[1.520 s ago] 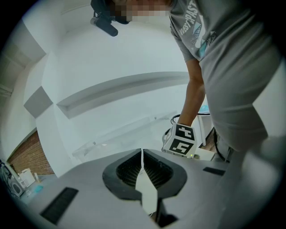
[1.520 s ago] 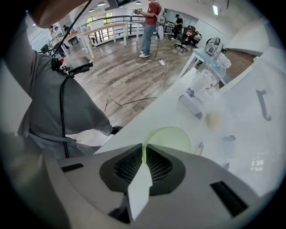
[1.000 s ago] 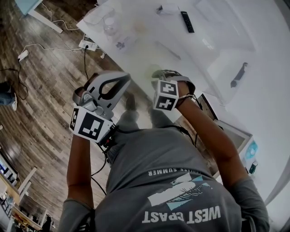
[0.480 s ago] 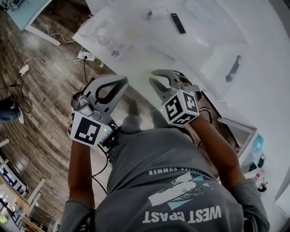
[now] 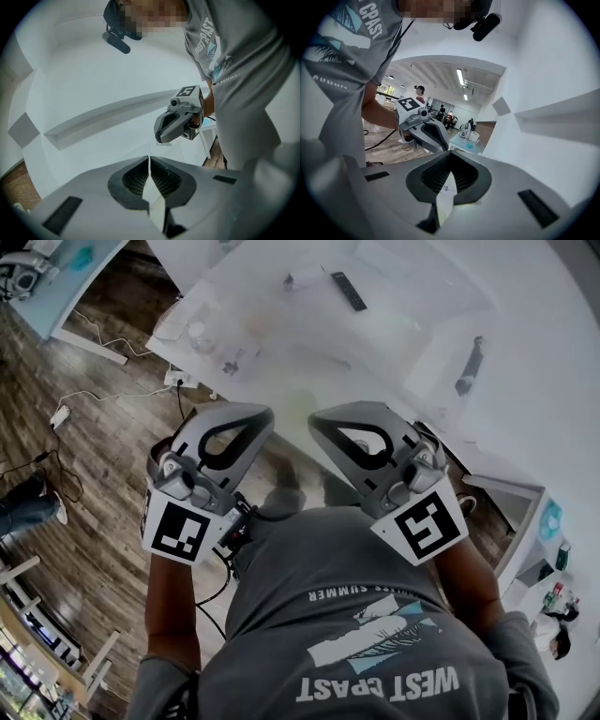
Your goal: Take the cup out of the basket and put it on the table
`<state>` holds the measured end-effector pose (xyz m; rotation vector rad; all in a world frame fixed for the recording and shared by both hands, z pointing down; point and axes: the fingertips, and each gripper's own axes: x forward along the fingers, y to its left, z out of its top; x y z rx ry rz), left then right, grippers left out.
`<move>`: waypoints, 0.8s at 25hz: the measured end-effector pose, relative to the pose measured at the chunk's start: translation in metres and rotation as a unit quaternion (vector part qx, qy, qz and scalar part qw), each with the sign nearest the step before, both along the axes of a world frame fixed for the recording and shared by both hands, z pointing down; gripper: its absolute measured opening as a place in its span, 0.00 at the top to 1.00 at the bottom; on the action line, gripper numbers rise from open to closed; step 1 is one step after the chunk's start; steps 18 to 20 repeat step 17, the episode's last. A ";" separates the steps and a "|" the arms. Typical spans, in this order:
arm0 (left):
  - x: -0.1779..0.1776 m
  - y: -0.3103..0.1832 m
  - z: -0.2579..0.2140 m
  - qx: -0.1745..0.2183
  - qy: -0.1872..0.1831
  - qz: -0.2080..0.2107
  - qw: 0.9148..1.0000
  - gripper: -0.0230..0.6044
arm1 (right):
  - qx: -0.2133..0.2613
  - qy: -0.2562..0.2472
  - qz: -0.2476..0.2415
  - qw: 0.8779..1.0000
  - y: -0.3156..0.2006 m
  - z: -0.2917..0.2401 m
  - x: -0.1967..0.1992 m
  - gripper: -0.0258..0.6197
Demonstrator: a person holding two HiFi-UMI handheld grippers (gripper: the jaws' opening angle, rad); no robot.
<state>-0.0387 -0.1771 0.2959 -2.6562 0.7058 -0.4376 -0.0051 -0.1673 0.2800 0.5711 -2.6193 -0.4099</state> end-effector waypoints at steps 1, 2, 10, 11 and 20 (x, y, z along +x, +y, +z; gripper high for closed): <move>0.003 0.002 -0.003 0.003 0.000 0.004 1.000 0.95 | 0.004 -0.006 0.004 1.000 0.002 -0.005 0.002 0.94; 0.007 0.005 -0.006 0.006 -0.001 0.008 1.000 0.95 | 0.007 -0.011 0.008 1.000 0.005 -0.010 0.005 0.94; 0.028 0.021 -0.018 0.024 -0.008 0.004 1.000 0.95 | 0.014 -0.045 0.038 0.998 0.027 -0.034 0.041 0.94; 0.033 0.024 -0.020 0.023 -0.010 0.001 1.000 0.95 | 0.014 -0.048 0.039 0.998 0.030 -0.037 0.048 0.94; 0.072 0.043 -0.026 0.003 -0.013 -0.028 1.000 0.95 | 0.026 -0.049 0.019 0.998 0.046 -0.053 0.094 0.94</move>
